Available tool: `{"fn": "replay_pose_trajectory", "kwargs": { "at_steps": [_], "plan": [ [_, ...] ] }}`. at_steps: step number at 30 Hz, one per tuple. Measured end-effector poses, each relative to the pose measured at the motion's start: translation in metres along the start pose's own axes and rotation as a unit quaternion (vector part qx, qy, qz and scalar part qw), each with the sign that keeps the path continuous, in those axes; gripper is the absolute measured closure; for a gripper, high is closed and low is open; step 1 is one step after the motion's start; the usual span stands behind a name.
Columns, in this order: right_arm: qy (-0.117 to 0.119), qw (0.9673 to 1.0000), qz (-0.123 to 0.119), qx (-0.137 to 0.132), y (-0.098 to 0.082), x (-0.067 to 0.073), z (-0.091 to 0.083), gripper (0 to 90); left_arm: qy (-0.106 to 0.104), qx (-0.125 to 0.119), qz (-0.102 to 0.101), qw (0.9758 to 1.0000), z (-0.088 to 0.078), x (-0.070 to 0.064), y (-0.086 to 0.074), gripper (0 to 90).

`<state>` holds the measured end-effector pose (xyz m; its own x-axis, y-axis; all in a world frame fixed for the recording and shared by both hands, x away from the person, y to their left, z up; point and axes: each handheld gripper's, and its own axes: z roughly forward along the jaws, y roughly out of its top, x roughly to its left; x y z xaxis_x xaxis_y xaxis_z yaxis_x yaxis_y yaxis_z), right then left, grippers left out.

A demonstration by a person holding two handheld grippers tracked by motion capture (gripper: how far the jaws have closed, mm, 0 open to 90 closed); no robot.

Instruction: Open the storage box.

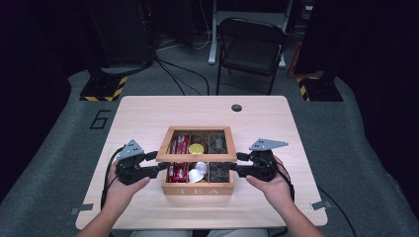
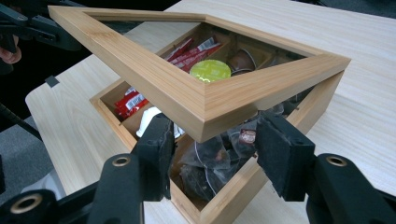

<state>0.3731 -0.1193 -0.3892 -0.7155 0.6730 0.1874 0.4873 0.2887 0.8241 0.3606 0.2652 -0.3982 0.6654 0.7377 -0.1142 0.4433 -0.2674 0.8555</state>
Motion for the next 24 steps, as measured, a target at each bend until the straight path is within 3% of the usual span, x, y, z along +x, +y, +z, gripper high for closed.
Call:
{"fn": "replay_pose_trajectory", "kwargs": {
  "at_steps": [9,13,17,24],
  "plan": [
    [-0.026,0.9993,-0.023,-0.01,0.02,0.0,-0.005,43.8,0.0,-0.016,0.007,0.9998,-0.006,0.004,0.022,44.3],
    [-0.028,0.9992,-0.023,-0.018,0.027,-0.002,-0.006,42.9,-0.004,-0.022,0.006,0.9997,-0.008,0.007,0.029,44.5],
    [-0.029,0.9988,-0.028,-0.028,0.035,-0.005,-0.005,42.8,-0.003,-0.019,0.019,0.9996,-0.009,0.01,0.039,45.0],
    [-0.035,0.9977,-0.047,-0.033,0.053,-0.006,-0.003,44.9,-0.004,-0.021,0.026,0.9994,-0.009,0.016,0.055,46.8]
  ]
}}
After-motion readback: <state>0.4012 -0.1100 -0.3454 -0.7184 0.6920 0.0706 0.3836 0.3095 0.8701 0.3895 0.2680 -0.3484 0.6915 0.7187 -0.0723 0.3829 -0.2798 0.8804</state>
